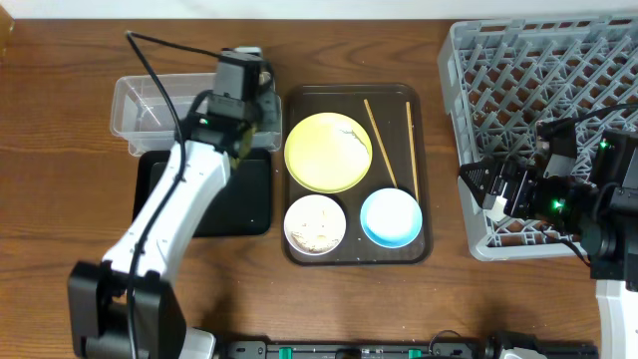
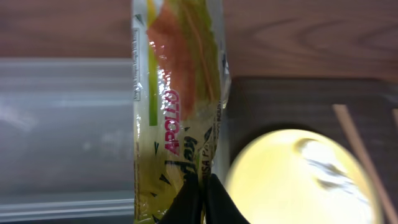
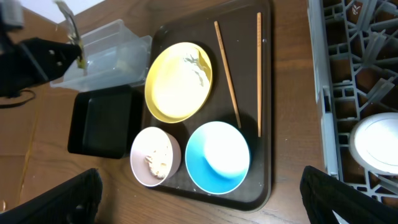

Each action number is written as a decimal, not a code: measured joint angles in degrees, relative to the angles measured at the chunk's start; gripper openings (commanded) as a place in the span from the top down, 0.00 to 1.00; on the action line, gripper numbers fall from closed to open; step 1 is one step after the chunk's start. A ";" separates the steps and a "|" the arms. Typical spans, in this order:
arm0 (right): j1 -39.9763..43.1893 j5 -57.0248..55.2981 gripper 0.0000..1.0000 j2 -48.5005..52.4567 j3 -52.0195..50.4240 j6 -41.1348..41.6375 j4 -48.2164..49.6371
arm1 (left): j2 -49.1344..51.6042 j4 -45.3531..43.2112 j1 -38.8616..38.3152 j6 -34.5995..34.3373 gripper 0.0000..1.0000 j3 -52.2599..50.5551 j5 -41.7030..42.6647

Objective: Sort waste into correct bins and load items into the dishwasher rack
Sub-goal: 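Drop the wrapper into the clear plastic bin with the left gripper, then grasp the white tissue on the yellow plate with the left gripper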

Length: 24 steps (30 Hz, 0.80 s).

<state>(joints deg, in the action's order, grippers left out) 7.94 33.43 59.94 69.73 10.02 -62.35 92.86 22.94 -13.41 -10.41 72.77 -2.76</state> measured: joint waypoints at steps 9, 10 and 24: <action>0.00 0.00 0.01 0.00 0.00 0.00 0.00 | 0.15 0.46 2.32 -3.63 0.51 -0.11 7.58; 0.00 0.00 0.01 0.00 0.00 0.00 0.00 | -0.44 0.46 1.81 -4.09 0.51 -0.11 7.87; 0.00 -0.24 0.01 0.00 0.00 0.00 -0.04 | 8.79 -5.01 -15.80 -0.37 0.45 -0.09 9.84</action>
<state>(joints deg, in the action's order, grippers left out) 7.94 33.19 59.94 69.73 10.02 -62.39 101.65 17.93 -29.21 -10.79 72.69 7.07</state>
